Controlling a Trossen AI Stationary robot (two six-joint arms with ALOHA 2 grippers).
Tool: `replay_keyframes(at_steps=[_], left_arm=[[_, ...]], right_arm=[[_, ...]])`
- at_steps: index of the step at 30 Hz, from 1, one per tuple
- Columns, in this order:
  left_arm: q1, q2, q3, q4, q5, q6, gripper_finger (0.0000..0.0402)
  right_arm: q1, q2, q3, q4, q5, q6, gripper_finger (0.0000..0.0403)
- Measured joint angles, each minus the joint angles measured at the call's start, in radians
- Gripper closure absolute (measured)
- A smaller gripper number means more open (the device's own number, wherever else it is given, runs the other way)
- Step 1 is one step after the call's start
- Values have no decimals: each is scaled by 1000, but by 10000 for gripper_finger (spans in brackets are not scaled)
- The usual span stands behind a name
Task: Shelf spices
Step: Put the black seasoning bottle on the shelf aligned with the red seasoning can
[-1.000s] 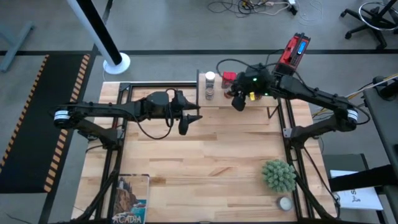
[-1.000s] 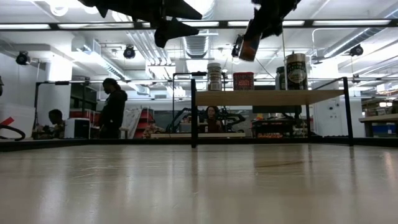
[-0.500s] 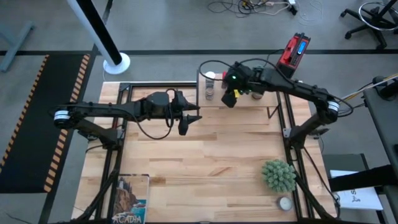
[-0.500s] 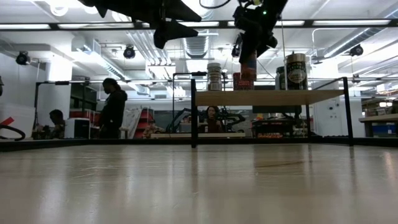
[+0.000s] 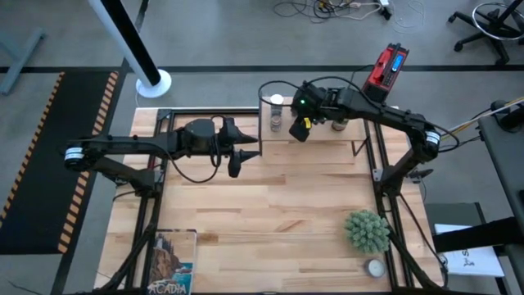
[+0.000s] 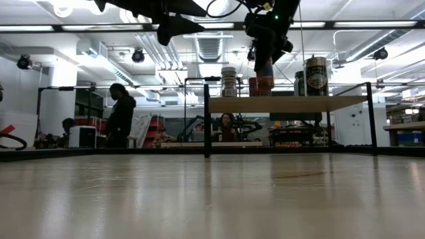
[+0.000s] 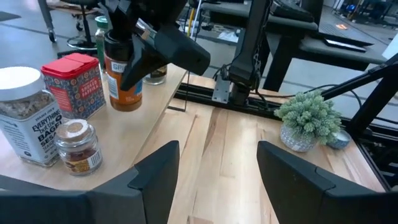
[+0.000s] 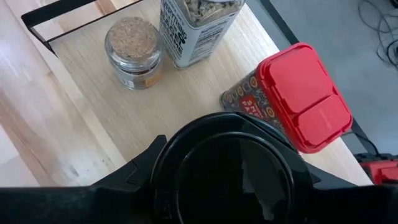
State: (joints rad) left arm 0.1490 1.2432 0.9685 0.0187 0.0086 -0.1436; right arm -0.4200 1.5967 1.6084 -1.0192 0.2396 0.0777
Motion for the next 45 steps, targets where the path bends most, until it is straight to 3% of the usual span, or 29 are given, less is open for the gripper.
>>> replay_keyframes(at_steps=[19, 38, 45], left_arm=[[-9, -4, -2, -29, 0, -7, 192], [-11, -4, -2, -37, -1, -2, 196], [-11, -2, -2, -31, -2, 4, 189]], right_arm=[[-31, -19, -131, 89, -6, 33, 222], [-43, -111, -161, 123, -3, 6, 121], [-42, -195, -161, 139, -3, -54, 108]])
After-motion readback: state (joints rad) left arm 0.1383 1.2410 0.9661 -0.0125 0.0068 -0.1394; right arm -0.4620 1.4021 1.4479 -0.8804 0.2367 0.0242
